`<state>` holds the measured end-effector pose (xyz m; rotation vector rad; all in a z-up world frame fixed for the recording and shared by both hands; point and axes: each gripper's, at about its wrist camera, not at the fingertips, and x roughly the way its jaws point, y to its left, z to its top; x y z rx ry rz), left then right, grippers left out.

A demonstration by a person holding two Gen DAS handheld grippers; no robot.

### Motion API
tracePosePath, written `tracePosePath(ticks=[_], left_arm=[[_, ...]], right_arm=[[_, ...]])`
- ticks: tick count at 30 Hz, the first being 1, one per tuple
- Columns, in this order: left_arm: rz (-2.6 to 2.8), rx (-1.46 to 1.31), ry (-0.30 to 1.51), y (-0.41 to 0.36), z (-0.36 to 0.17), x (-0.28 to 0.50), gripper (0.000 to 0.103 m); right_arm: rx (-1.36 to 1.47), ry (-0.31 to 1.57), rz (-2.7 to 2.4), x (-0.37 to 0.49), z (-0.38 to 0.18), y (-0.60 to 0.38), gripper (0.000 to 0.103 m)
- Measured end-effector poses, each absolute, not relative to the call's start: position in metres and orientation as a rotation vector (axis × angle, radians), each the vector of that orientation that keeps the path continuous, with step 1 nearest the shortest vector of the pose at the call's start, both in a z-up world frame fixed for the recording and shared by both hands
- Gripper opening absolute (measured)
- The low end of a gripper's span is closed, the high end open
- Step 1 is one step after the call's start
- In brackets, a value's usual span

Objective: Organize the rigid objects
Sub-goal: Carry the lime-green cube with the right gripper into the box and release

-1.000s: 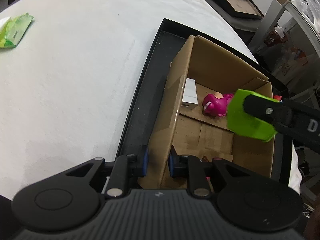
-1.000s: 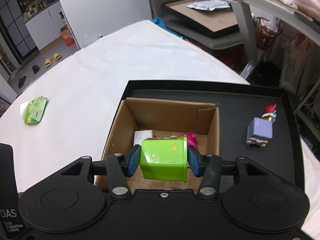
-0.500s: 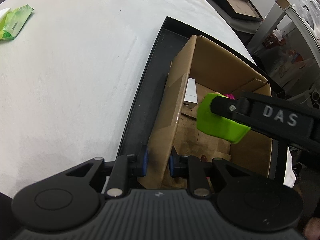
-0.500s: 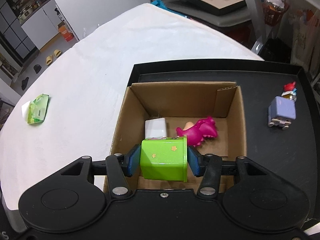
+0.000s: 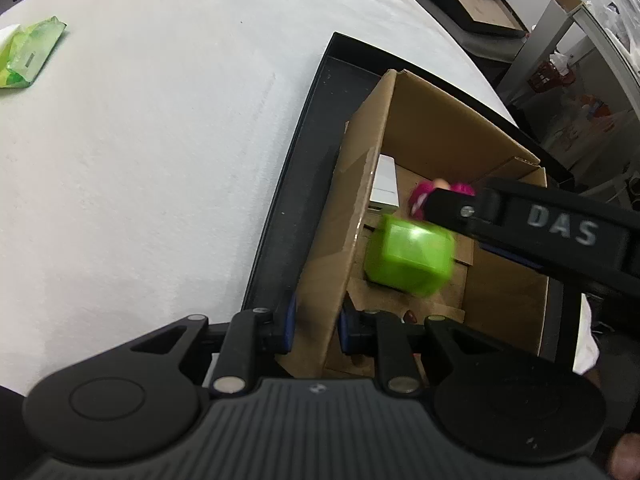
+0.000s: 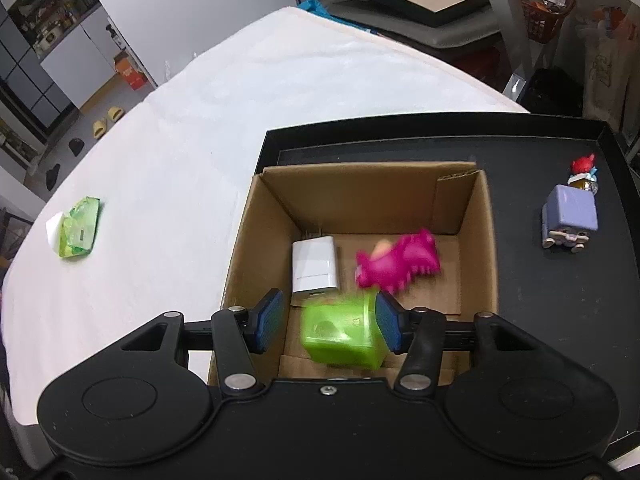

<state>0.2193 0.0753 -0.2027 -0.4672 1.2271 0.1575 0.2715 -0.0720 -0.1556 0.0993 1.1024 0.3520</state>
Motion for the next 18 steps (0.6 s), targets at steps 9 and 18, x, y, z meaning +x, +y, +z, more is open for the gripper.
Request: tracePosePath(ticks=[9,18], left_arm=[[0.197,-0.411,1.224,0.067,-0.197,0.221,0.020],[0.237,-0.349,1.231,0.057,-0.192,0.225,0.021]], right_arm=[[0.125,1.067,0.365,0.269,-0.143,-0.090,0.052],[0.143,0.997,0.350,0.270,-0.126,-0.120,0.054]])
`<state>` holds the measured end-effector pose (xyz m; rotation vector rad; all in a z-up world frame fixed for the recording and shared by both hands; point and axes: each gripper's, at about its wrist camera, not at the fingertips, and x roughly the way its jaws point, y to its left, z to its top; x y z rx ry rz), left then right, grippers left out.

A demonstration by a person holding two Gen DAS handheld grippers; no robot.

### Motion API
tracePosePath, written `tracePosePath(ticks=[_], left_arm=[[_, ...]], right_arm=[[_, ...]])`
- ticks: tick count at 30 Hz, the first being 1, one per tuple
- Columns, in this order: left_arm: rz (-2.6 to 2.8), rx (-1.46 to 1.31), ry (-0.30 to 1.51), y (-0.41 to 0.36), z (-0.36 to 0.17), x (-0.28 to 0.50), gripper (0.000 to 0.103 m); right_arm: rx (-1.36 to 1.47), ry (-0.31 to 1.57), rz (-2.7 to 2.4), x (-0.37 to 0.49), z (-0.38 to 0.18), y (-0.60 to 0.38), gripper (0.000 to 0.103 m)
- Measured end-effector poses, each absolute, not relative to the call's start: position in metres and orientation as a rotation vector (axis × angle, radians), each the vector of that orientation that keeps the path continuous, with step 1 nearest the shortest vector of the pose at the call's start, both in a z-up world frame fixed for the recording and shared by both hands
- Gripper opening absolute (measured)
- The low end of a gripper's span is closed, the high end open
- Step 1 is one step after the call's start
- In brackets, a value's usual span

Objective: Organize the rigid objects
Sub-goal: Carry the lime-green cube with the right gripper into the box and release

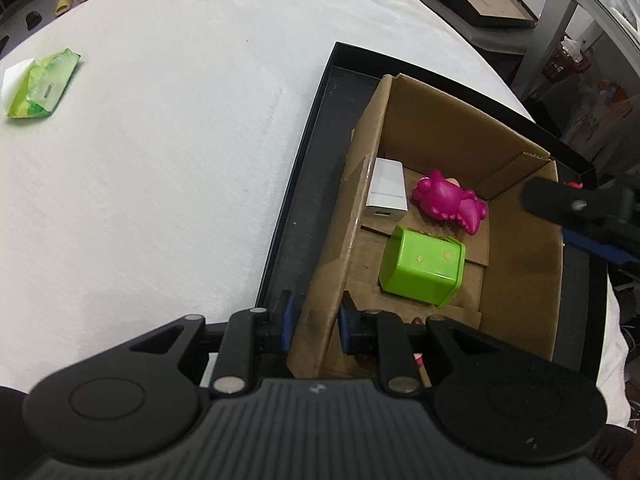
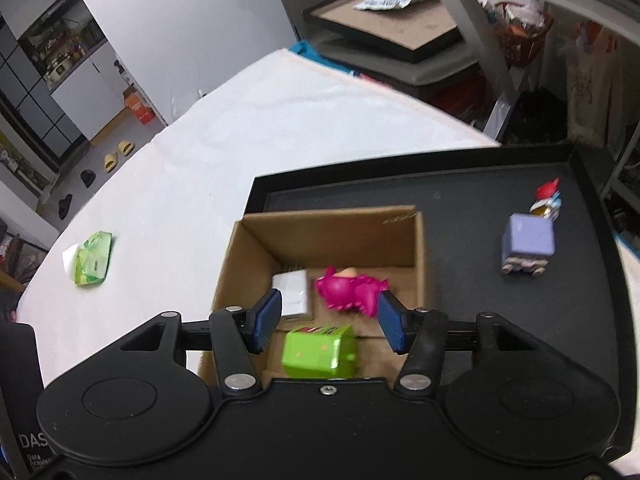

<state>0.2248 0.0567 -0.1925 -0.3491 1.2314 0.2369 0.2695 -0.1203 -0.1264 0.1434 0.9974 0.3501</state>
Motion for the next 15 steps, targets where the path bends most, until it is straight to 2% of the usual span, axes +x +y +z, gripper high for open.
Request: tracePosePath(ticks=[12,15], left_arm=[[0.284,-0.285,1.251,0.042,-0.187,0.234,0.024],[0.297,-0.278,1.260,0.037,-0.188,0.236,0.028]], right_arm=[[0.169,0.934,0.280,0.276,-0.127,-0.164,0.063],[0.180,0.925,0.260,0.277,-0.130,-0.175,0.067]])
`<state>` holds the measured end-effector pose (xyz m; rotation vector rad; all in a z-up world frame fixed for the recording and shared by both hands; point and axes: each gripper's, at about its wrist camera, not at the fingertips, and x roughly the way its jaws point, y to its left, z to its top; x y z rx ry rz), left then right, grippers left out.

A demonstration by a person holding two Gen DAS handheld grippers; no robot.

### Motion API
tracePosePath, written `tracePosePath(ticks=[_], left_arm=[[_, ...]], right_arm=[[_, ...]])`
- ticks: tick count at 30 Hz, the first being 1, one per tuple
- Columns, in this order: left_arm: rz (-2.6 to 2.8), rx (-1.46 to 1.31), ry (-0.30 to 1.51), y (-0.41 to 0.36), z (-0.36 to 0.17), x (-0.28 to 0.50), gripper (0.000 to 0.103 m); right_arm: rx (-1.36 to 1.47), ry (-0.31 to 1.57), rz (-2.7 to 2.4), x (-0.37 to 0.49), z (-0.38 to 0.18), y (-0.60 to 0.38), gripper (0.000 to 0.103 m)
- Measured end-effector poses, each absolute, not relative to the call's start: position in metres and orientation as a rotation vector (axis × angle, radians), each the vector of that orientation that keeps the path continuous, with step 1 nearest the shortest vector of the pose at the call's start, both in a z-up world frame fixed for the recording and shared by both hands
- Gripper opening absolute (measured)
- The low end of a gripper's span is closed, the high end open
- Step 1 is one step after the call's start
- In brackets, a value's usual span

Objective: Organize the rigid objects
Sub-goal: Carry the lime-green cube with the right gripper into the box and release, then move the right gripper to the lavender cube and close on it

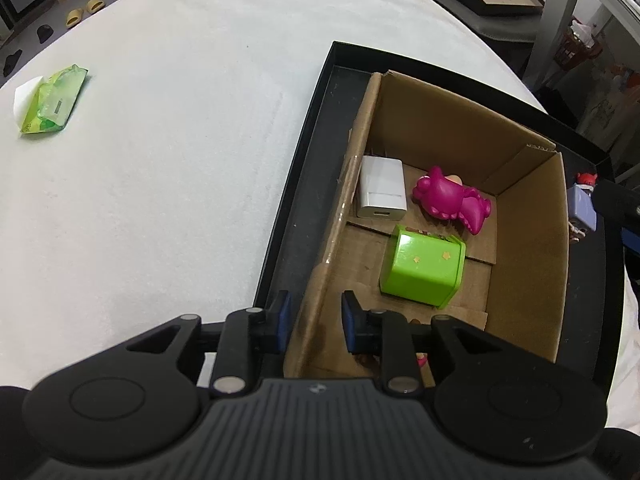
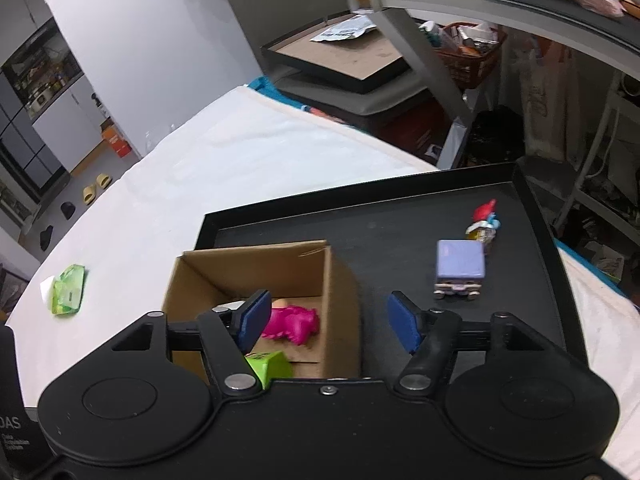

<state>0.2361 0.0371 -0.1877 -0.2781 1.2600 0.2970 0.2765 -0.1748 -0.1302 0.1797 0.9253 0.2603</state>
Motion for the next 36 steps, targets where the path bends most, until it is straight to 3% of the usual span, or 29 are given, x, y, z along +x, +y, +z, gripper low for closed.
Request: tracePosePath(ticks=[5,10,36], left_arm=[[0.321,-0.248,1.259,0.033,-0.185,0.239,0.036],[0.345,-0.214,1.262,0.028,-0.184,0.243,0.042],[0.410,-0.091,1.295,0.009,-0.191,0.272,0.046]], right_arm=[[0.188,0.895,0.209,0.276,-0.138,-0.191,0.076],[0.229,0.874,0.168,0.277,-0.150,-0.213,0.076],[0.254,0.905,0.074,0.320,-0.211,-0.252,0.086]])
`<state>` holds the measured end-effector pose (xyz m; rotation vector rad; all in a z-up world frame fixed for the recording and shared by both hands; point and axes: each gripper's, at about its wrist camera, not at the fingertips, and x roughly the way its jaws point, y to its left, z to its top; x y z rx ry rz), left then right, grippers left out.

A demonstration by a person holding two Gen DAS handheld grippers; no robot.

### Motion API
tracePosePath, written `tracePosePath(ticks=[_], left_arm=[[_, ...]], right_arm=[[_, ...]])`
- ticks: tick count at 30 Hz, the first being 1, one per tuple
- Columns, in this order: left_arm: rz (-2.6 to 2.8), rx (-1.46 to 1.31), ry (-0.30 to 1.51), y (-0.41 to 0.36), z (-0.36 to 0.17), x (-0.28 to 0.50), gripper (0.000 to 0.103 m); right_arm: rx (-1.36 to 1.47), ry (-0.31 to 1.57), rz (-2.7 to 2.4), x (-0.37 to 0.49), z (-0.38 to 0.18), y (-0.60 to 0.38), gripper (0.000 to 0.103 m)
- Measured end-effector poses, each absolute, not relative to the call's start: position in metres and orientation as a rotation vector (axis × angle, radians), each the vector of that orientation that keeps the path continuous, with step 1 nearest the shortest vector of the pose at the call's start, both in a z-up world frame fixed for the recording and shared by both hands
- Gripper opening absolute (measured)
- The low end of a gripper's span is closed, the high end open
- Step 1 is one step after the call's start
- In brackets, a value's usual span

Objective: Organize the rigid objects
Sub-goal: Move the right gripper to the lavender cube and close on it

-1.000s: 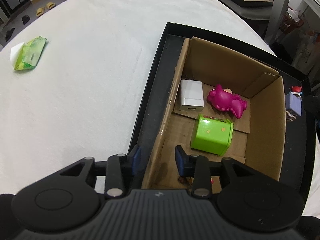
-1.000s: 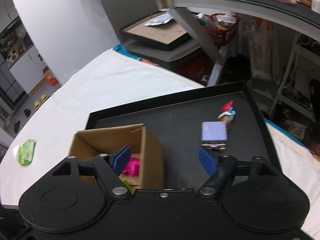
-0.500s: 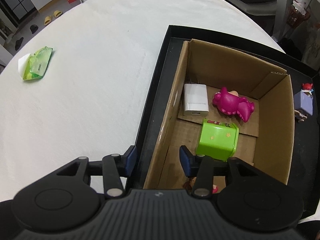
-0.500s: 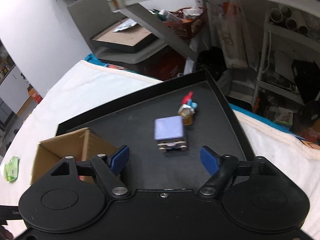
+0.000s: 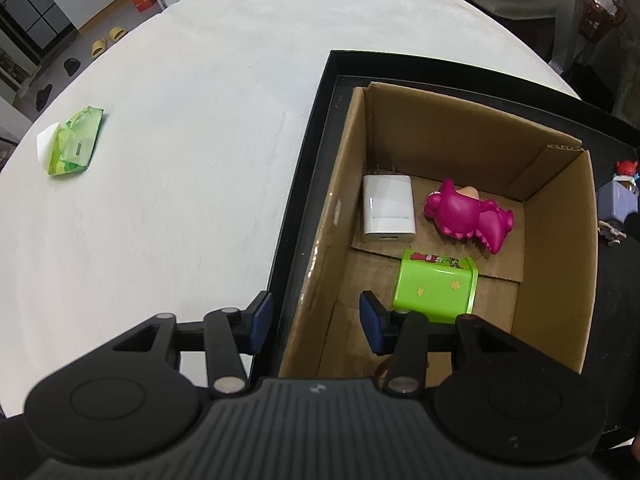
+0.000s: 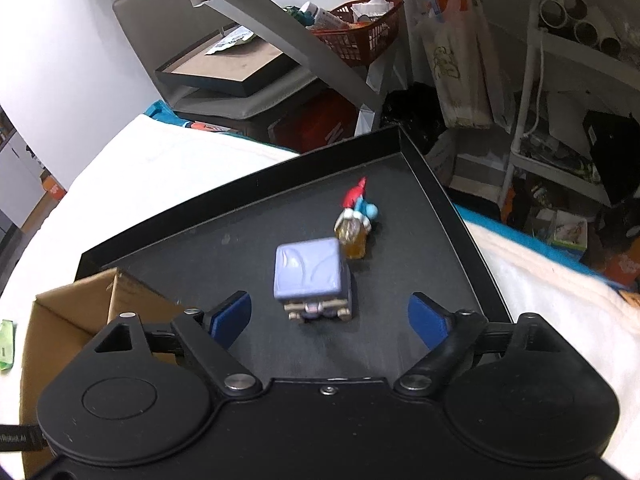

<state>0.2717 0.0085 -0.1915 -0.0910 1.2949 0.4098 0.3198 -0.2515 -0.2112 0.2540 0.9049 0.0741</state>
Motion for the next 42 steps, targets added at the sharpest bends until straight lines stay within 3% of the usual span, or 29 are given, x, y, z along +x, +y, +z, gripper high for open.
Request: tracePosePath(ticks=[13,15,17,19,42], left_arm=[[0.403,-0.059,1.313,-0.003,-0.195,0.284,0.047],[0.405,-0.052,1.316,-0.004,-0.196,0.285,0.047],[0.403,-0.051,1.318,-0.004,-0.196,0.285,0.048],[0.405,-0.052,1.318,-0.003,-0.196,0.285,0.049],[0.386,-0.079,1.291,0.002,-0.187,0.273,0.050]], right_arm=[[0.165,0.948,0.074,0.352,-0.223,-0.228,0.085],[0.142,0.951,0.059,0.355,-0.225,-0.227,0.078],[0.118,0.959,0.046,0.356,-0.226,-0.226,0.056],[0.136,0.971,0.066,0.356,-0.228,-0.227,0.045],[0.137,0.931,0.111,0.325,-0.187,-0.231,0.044]])
